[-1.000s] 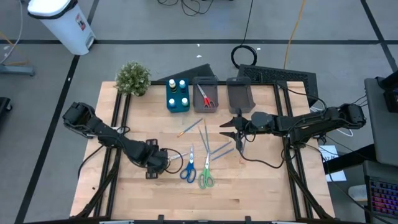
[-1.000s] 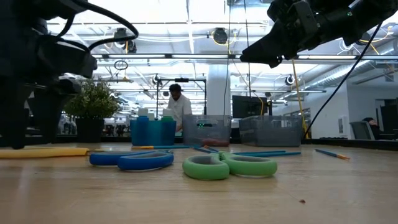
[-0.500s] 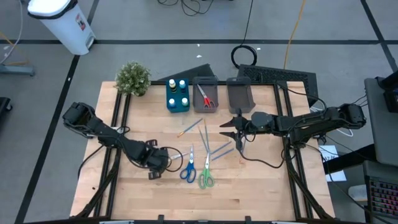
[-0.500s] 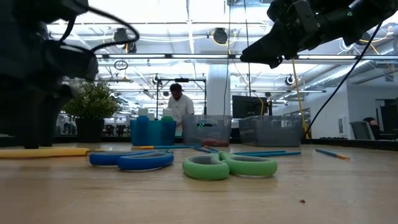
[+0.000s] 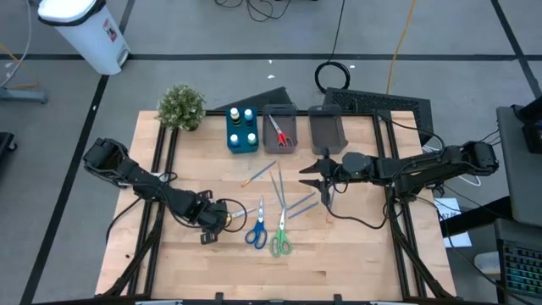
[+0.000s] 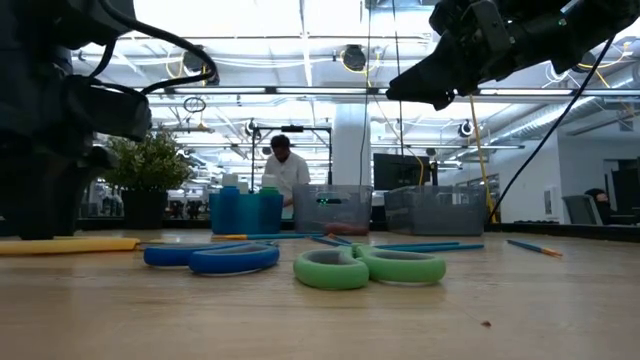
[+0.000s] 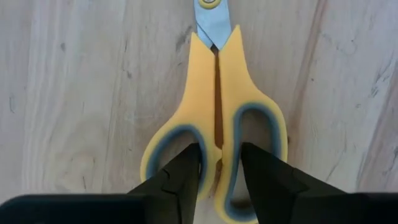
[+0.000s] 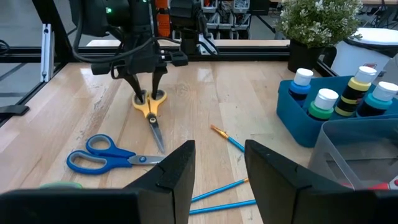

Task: Pick & Place Paint Supplies
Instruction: Put the yellow scissors into the left black bin

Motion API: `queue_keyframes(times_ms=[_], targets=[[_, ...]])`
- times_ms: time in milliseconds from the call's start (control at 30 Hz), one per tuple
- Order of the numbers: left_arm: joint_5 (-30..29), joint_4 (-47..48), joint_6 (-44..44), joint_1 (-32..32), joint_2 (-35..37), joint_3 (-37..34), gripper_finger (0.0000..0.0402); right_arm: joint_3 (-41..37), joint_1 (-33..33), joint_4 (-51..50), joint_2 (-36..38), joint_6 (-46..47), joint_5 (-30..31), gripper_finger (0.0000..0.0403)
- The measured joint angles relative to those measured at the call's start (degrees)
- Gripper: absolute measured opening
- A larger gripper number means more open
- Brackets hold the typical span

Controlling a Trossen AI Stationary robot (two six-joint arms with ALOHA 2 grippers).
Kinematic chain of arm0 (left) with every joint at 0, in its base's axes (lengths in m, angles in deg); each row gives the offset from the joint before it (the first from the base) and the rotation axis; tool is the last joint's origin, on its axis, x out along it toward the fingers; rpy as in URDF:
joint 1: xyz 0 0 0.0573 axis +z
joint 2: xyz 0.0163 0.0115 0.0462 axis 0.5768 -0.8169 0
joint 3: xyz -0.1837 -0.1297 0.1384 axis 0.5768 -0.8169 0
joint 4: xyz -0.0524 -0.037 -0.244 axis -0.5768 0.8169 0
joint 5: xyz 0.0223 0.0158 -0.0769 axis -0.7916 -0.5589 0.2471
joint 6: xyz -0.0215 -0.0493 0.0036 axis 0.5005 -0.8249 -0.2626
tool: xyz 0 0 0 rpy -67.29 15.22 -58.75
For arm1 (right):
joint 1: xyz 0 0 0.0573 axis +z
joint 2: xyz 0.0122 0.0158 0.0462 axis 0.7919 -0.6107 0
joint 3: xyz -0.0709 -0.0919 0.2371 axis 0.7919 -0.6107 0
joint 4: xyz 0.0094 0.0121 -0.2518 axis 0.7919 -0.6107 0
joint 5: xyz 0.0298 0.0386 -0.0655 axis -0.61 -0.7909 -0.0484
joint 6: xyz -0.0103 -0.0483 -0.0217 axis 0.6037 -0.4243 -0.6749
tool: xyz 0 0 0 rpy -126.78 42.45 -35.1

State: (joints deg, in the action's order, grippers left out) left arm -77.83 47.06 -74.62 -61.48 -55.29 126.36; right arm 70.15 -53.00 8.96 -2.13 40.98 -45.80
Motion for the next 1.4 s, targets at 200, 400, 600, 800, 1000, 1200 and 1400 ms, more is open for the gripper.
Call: queue_keyframes(times_ms=[200,400,600,800,1000,1200,1400], targets=[[2.1,0.9,-0.3,0.3,0.1,-1.5,0.0078,0.0,0.0,0.0,0.0,0.4,0.0,0.0130],[5.7,0.3,0.4,2.0,0.3,-2.5,0.0078,0.0,0.0,0.0,0.0,0.4,0.0,0.0130],[7.5,3.7,5.0,2.5,2.5,-0.5,0.0078,0.0,0.0,0.0,0.0,0.2,0.0,0.0130],[4.9,6.1,3.3,1.3,8.6,0.3,0.0077,0.0,0.0,-0.3,0.0,0.4,0.0,0.0130],[0.8,7.3,0.7,-0.3,12.7,0.4,0.0000,0.0,0.0,-0.2,0.0,0.4,0.0,0.0130],[-1.7,7.1,-0.6,-0.5,14.8,0.5,0.0000,0.0,0.0,0.0,0.0,0.4,0.0,0.0130],[1.0,7.5,0.5,-1.1,14.7,0.5,0.0048,0.0,0.0,0.0,0.0,0.4,0.0,0.0130]])
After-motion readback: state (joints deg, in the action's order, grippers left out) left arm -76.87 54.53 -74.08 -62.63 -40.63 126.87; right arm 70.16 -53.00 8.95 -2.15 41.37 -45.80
